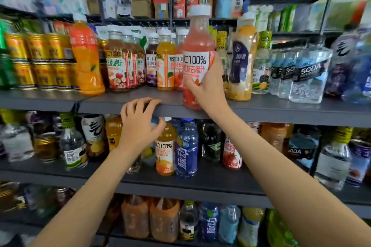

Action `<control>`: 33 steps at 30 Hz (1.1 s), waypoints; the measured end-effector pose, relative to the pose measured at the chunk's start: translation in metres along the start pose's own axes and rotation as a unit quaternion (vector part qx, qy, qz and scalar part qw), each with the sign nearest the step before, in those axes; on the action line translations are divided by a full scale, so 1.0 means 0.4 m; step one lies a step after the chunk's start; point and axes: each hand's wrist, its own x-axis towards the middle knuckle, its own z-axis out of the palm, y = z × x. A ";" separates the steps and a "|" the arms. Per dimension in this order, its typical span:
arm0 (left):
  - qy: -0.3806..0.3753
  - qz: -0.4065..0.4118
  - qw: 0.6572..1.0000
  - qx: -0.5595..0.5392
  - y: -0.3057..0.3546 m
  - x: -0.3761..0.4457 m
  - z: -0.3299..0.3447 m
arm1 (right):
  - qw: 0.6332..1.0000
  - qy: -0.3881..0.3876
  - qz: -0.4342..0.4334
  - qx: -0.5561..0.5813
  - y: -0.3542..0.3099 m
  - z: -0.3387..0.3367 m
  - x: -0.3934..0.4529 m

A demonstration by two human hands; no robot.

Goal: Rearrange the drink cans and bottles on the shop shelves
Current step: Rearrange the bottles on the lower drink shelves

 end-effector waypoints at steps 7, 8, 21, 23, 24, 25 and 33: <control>-0.076 -0.048 0.996 -0.022 -0.030 0.047 -0.032 | 0.983 -0.052 0.077 -0.156 0.001 0.152 0.032; -0.102 -0.053 0.993 -0.014 -0.038 0.054 -0.035 | 0.974 -0.067 0.070 -0.207 0.008 0.163 0.030; -0.156 -0.048 0.987 0.010 -0.067 0.065 -0.029 | 0.879 -0.189 0.099 -0.428 -0.003 0.165 0.016; -0.149 -0.052 0.987 0.007 -0.063 0.063 -0.028 | 0.874 -0.199 0.121 -0.427 -0.007 0.165 0.018; -0.140 -0.057 0.988 0.008 -0.060 0.059 -0.026 | 0.881 -0.184 0.114 -0.420 -0.009 0.165 0.012; -0.127 -0.062 0.990 0.011 -0.058 0.052 -0.022 | 0.895 -0.153 0.088 -0.410 -0.010 0.160 -0.001; -0.048 -0.081 0.995 0.022 -0.020 -0.013 0.009 | 0.977 0.070 0.010 -0.203 0.120 -0.085 -0.437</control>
